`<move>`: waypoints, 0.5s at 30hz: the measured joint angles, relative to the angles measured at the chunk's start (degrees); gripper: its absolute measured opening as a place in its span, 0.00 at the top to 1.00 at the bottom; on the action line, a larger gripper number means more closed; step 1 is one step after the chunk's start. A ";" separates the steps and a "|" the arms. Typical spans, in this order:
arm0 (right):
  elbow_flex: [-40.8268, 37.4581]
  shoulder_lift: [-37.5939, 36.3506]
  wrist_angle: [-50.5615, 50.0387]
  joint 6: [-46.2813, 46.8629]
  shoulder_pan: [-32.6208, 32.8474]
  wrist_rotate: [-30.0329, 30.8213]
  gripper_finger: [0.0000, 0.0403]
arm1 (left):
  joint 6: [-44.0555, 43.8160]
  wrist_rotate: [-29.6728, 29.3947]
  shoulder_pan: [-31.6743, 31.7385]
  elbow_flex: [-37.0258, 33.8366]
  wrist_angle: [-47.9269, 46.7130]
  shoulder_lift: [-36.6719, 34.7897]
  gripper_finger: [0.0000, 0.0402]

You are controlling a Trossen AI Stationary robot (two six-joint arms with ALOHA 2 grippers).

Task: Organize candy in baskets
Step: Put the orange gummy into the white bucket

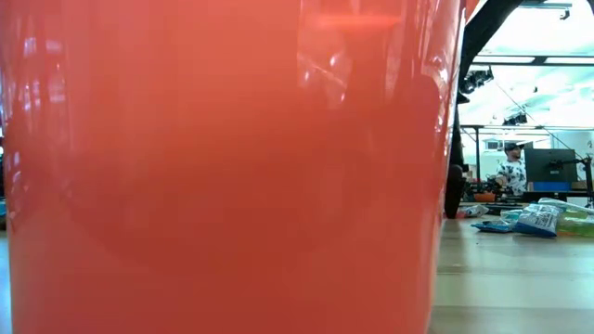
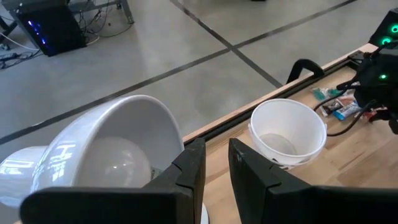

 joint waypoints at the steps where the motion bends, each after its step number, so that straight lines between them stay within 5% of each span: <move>1: 0.00 0.00 0.02 0.36 0.00 -0.08 0.78 | 0.00 0.00 0.00 0.00 0.00 0.00 0.86; 5: 0.00 0.04 0.07 3.13 0.00 0.08 0.96 | 0.00 0.02 0.00 0.00 0.00 0.00 0.86; 15: 1.98 -0.68 -9.82 12.03 0.04 -0.82 0.98 | 0.13 0.63 -0.02 0.00 -0.02 0.00 0.86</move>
